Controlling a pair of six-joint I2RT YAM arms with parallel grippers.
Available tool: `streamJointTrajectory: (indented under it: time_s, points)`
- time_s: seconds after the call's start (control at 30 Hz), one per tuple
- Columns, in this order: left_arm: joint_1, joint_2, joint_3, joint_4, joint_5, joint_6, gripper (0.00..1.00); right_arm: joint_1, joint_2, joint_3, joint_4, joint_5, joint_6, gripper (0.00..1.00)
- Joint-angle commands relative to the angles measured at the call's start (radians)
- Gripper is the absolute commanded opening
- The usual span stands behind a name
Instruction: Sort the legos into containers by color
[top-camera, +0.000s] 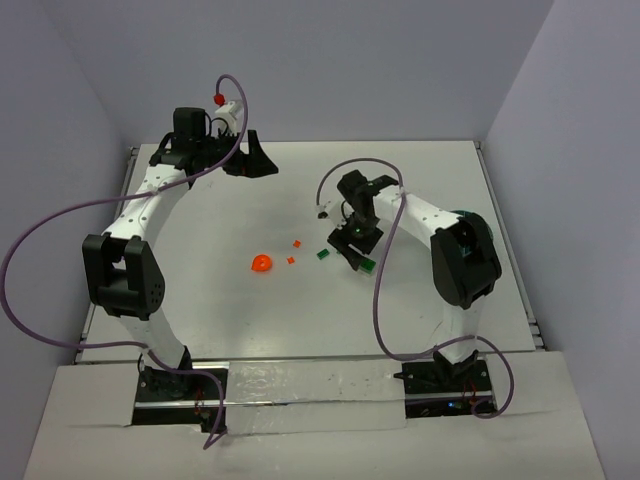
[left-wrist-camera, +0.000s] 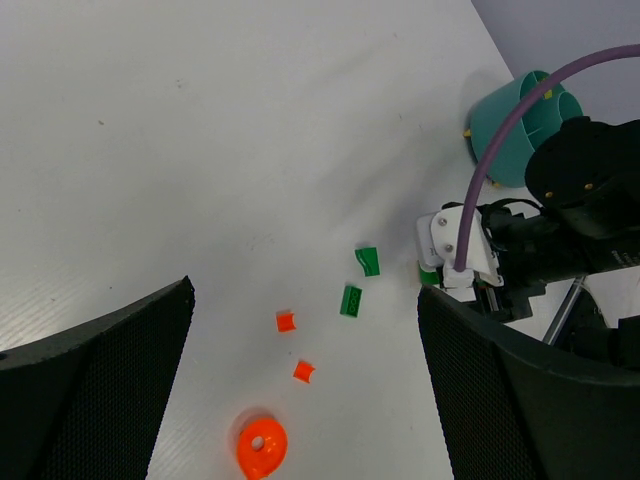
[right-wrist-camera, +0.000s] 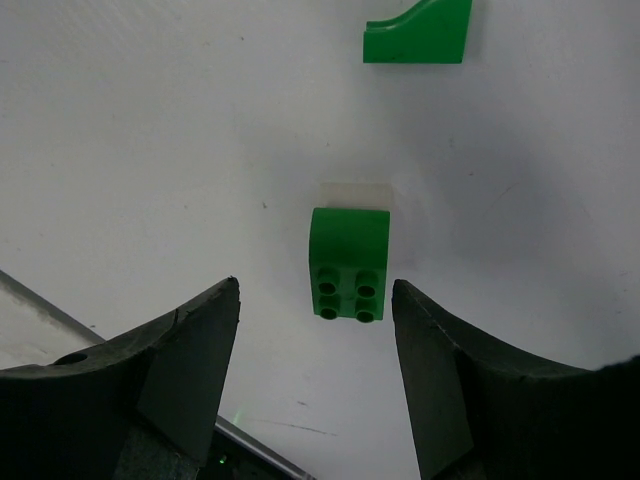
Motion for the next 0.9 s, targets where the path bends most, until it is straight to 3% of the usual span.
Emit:
streamJointTrajectory:
  time_s: [0.0, 0.17, 0.33, 0.5, 0.57, 0.67, 0.73, 0.87]
  points:
    - [0.006, -0.020, 0.006, 0.011, 0.016, 0.011, 0.99, 0.007, 0.026, -0.018, 0.042, 0.054, -0.003, 0.70]
    - [0.006, -0.023, 0.001, 0.012, 0.015, 0.013, 0.99, 0.007, 0.048, -0.029, 0.056, 0.072, -0.012, 0.68]
    - [0.006, -0.023, -0.005, 0.012, 0.012, 0.014, 0.99, 0.007, 0.054, -0.034, 0.071, 0.099, -0.021, 0.55]
    - [0.008, -0.021, -0.005, 0.014, 0.016, 0.015, 0.99, 0.005, 0.037, -0.039, 0.074, 0.104, -0.020, 0.31]
    - [0.008, -0.021, -0.011, 0.015, 0.018, 0.016, 0.99, 0.005, 0.012, -0.034, 0.066, 0.081, -0.014, 0.13]
    - [0.010, -0.029, -0.031, 0.028, 0.037, 0.011, 0.99, -0.013, -0.034, 0.009, 0.022, -0.020, 0.008, 0.00]
    - [0.013, -0.041, -0.062, 0.060, 0.068, 0.005, 0.99, -0.042, -0.057, 0.063, -0.009, -0.093, 0.025, 0.00]
    - [0.012, -0.093, -0.190, 0.206, 0.280, -0.036, 0.99, -0.149, -0.087, 0.247, -0.078, -0.444, 0.115, 0.00]
